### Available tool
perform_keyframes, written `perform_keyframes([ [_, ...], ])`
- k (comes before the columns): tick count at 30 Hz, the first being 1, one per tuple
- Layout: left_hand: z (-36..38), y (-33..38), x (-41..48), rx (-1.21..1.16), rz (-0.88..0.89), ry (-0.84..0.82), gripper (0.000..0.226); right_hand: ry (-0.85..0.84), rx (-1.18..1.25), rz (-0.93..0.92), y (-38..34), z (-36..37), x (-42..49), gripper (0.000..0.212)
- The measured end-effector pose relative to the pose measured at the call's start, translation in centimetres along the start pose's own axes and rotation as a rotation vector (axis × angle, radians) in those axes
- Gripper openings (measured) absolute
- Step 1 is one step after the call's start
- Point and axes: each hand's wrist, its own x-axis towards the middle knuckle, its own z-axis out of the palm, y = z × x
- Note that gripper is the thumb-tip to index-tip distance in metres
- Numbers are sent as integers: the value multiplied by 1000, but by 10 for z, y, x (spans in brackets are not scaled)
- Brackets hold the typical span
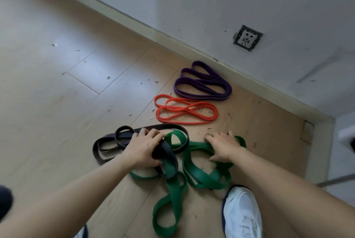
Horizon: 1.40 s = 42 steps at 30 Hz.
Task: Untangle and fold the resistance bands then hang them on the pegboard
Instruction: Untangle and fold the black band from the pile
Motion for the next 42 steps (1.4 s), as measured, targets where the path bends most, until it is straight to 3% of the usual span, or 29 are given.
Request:
perform_keyframes([
  [3, -7, 1, -12, -56, -43, -56, 56, -1, -30, -12, -13, 10, -19, 19],
  [4, -10, 0, -17, -112, -44, -77, 51, -21, -17, -27, -18, 13, -27, 8],
  [6, -17, -1, -34, -196, -35, -118, 50, -63, 28, -44, -23, 21, -40, 12],
  [7, -23, -3, -44, -226, -34, -132, 50, -80, 50, -42, -23, 23, -46, 5],
  [12, -50, -22, -92, -406, -114, -149, 20, -116, 230, -7, -25, 15, -76, 47],
  [16, -93, -13, -128, -639, -200, -155, 20, -21, 391, -80, -43, -13, -101, 62],
  [23, -184, 24, -193, -741, -200, -226, 16, 97, 957, -412, -117, -93, -169, 45],
  [26, -216, 37, -215, -758, -211, -118, 18, 12, 1125, -528, -146, -127, -205, 45],
  [28, -234, 44, -228, -750, -229, 3, 20, -20, 1106, -603, -156, -144, -225, 44],
  [31, -255, 51, -249, -776, -250, 72, 27, -6, 1105, -668, -160, -164, -252, 26],
  [38, -300, 52, -293, -848, -98, -40, 11, 140, 955, -635, -136, -219, -306, 15],
  [42, -313, 52, -297, -805, -7, -99, 18, 187, 903, -595, -117, -236, -322, 15],
])
